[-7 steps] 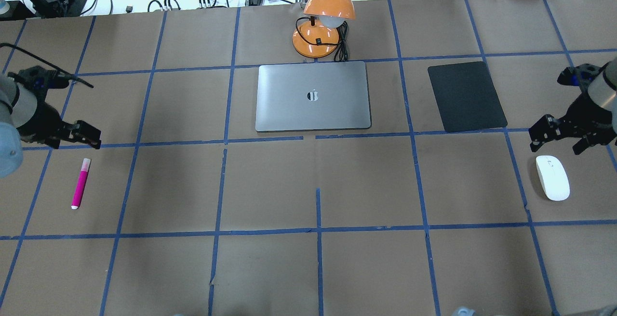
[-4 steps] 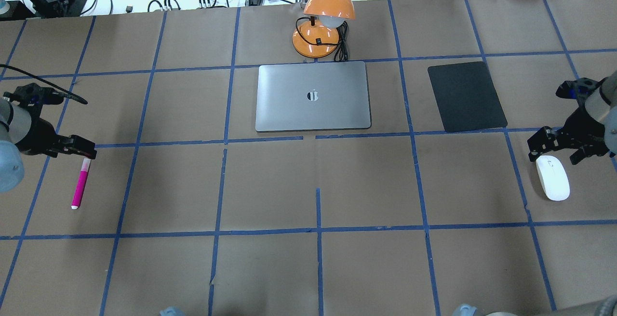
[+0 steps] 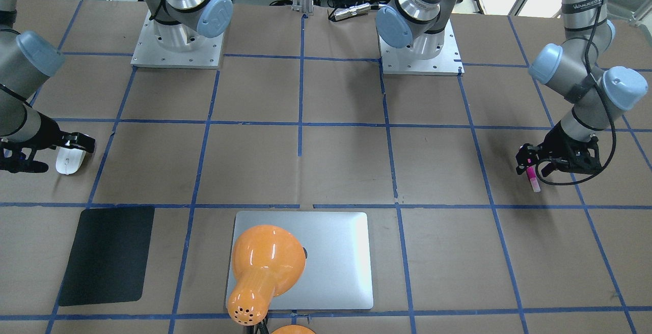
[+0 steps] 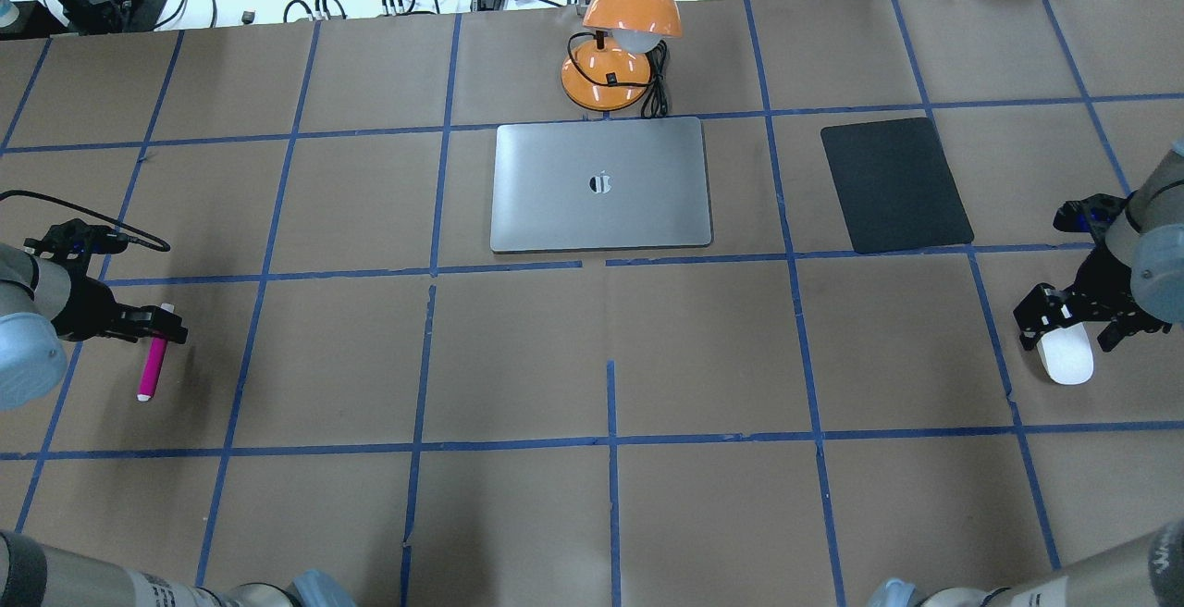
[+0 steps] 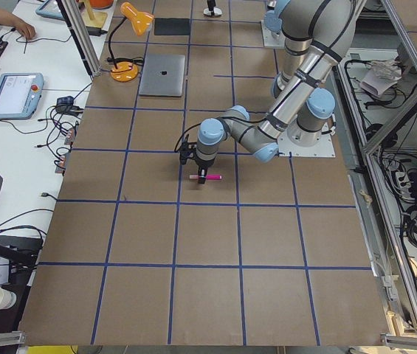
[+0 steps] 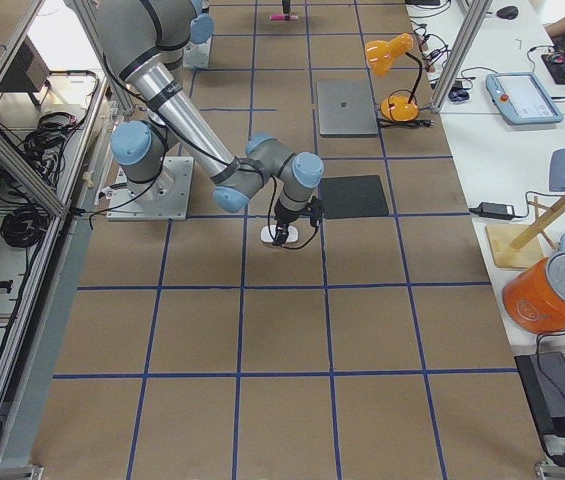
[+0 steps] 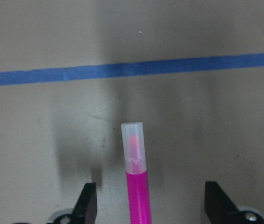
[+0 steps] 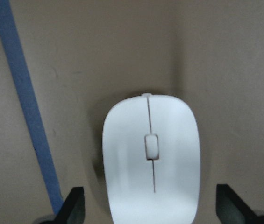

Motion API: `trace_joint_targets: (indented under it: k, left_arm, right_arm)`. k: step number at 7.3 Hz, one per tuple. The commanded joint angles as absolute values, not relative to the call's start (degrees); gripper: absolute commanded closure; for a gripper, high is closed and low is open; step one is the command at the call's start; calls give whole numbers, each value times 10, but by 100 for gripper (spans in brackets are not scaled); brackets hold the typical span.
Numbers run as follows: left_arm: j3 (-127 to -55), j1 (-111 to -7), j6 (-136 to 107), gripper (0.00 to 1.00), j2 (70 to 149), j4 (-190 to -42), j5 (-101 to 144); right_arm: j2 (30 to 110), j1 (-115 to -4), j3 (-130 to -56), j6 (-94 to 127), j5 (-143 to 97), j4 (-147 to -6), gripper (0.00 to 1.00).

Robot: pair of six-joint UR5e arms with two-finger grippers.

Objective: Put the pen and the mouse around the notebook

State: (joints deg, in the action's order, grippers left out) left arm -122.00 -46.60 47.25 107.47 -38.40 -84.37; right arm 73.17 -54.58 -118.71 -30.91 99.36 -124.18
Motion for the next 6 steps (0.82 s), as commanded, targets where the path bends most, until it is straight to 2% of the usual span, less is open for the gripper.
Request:
trace_joint_targets:
  k: [1, 2, 3, 4, 6]
  left_arm:
    - [-1217, -466, 472, 54, 1088, -382, -844]
    - [-1217, -466, 471, 73, 1089, -381, -844]
    - [-1217, -465, 470, 97, 1087, -381, -844]
    - [-1217, -466, 470, 100, 1086, -381, -844]
    - [-1217, -468, 462, 100, 1073, -387, -847]
  right_arm:
    - [730, -546, -1189, -338, 988, -1244, 0]
    - [723, -546, -1187, -338, 977, -1244, 22]
    - [716, -546, -1180, -339, 974, -1254, 37]
    - [714, -547, -1171, -340, 973, -1258, 40]
    - [724, -552, -1163, -338, 972, -1253, 78]
